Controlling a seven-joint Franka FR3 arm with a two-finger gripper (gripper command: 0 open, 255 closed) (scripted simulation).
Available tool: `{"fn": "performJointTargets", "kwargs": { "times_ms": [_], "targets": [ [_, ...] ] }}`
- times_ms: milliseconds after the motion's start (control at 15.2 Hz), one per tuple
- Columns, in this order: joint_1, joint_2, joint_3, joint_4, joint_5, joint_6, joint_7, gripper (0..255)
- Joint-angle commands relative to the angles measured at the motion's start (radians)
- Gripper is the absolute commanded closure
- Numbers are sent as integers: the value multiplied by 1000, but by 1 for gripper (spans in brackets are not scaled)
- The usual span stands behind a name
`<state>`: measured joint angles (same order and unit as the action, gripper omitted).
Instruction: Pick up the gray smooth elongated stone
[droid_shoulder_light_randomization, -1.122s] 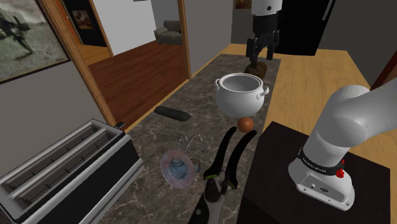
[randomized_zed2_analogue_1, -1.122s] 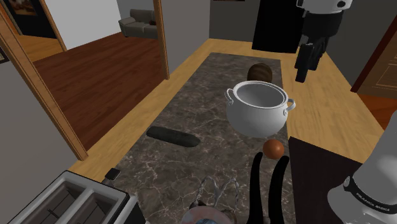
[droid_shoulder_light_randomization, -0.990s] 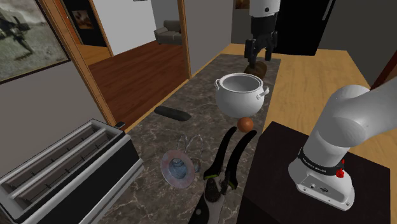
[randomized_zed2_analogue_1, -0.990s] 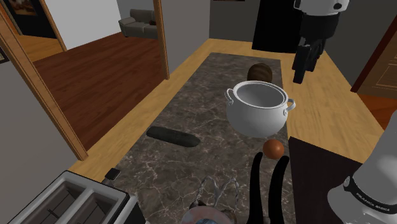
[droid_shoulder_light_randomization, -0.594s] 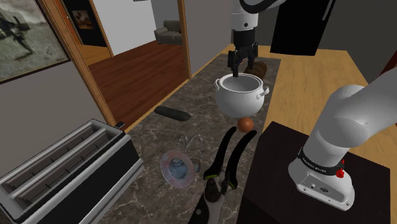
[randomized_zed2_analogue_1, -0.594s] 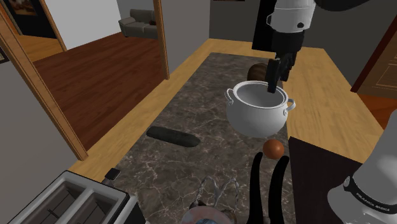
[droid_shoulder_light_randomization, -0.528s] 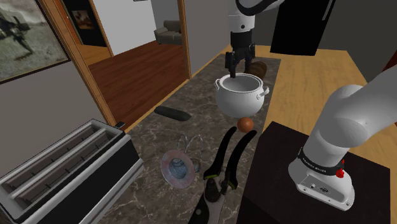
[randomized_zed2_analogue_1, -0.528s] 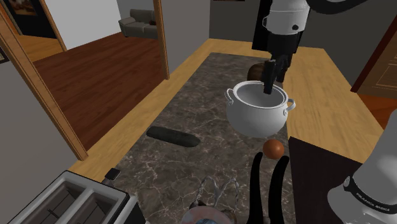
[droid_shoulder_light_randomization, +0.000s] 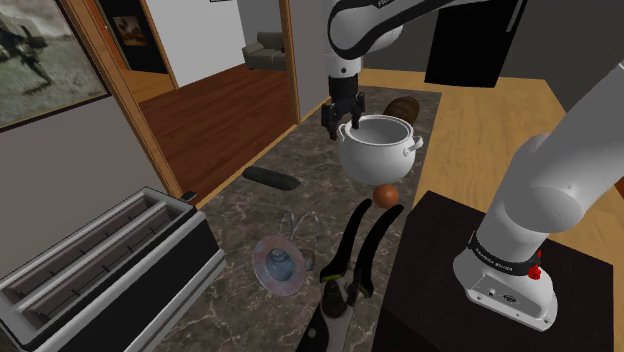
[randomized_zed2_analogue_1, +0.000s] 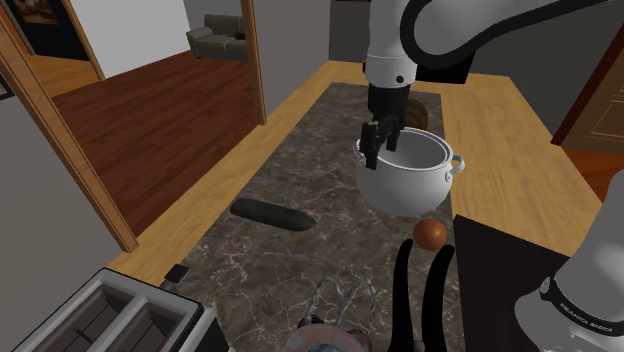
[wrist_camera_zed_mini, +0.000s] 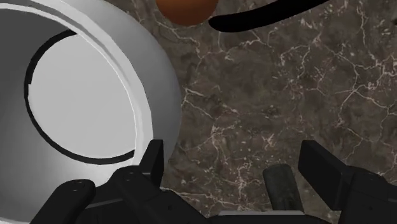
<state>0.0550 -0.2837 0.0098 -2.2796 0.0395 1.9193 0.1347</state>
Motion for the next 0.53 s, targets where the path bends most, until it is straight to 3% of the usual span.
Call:
{"fn": "performJointTargets", "kwargs": {
  "times_ms": [0,462],
  "targets": [
    [6,73,1,32,12,43,-13,0],
    [32,326,22,189,54,148,-39,0]
  ]
}}
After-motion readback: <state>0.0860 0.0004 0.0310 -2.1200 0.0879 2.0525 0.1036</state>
